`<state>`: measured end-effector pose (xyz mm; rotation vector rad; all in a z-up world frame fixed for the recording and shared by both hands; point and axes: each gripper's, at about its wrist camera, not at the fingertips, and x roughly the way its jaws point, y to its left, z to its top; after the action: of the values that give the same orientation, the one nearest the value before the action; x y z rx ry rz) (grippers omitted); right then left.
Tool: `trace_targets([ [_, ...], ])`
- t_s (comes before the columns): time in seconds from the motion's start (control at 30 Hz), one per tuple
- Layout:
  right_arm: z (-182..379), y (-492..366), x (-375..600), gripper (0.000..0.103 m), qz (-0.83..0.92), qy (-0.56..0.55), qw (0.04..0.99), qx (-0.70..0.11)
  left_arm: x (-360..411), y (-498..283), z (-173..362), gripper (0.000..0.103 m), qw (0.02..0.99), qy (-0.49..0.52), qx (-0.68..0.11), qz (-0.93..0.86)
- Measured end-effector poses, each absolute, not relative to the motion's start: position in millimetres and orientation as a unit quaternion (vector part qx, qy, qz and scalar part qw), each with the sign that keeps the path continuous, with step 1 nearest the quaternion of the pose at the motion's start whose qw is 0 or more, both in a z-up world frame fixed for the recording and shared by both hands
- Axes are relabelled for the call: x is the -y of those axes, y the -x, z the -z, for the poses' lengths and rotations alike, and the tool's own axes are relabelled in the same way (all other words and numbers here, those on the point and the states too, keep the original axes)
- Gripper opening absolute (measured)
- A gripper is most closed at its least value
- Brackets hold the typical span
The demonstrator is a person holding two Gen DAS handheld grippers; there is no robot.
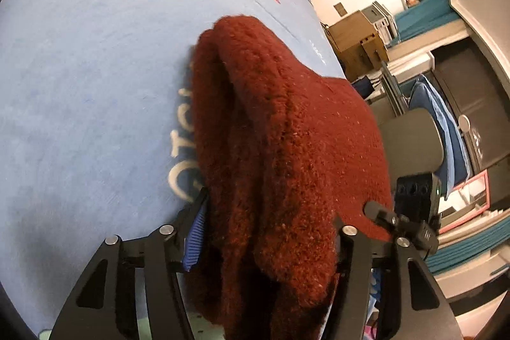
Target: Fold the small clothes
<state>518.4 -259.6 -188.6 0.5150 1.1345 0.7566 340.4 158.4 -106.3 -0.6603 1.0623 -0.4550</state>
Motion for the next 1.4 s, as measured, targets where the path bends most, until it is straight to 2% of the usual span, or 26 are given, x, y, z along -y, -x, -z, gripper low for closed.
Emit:
trace_targets([
  [0.13, 182, -499, 272, 0.086, -0.346, -0.213, 0.754, -0.516, -163, -332, 107, 0.061, 0.790, 0.300, -0.497, 0.197],
  [0.27, 183, -483, 288, 0.088, -0.333, -0.184, 0.764, -0.521, -164, -321, 94, 0.061, 0.798, 0.295, -0.495, 0.176],
  [0.47, 178, -467, 283, 0.088, -0.294, -0.145, 0.790, -0.518, -135, -312, 71, 0.061, 0.831, 0.230, -0.493, 0.120],
  [0.67, 162, -459, 269, 0.088, -0.235, -0.122, 0.808, -0.526, -131, -287, 53, 0.061, 0.851, 0.227, -0.467, 0.072],
  [1.0, 131, -425, 250, 0.088, -0.144, -0.112, 0.823, -0.538, -120, -236, -13, 0.062, 0.890, 0.177, -0.419, 0.026],
  [1.07, 123, -410, 253, 0.088, -0.133, -0.119, 0.827, -0.534, -114, -225, -17, 0.067, 0.894, 0.170, -0.413, 0.018],
  [1.13, 113, -395, 256, 0.089, -0.128, -0.120, 0.831, -0.528, -107, -211, -21, 0.067, 0.897, 0.160, -0.411, 0.014],
  [1.2, 105, -378, 258, 0.089, -0.123, -0.118, 0.837, -0.520, -100, -199, -21, 0.072, 0.898, 0.153, -0.412, 0.009],
  [1.23, 102, -370, 258, 0.089, -0.120, -0.117, 0.839, -0.517, -97, -190, -21, 0.077, 0.899, 0.150, -0.411, 0.006],
  [1.33, 89, -341, 257, 0.089, -0.117, -0.112, 0.849, -0.503, -85, -167, -21, 0.080, 0.905, 0.132, -0.404, -0.001],
  [1.4, 82, -326, 258, 0.089, -0.117, -0.105, 0.855, -0.494, -77, -155, -21, 0.085, 0.909, 0.117, -0.400, -0.005],
])
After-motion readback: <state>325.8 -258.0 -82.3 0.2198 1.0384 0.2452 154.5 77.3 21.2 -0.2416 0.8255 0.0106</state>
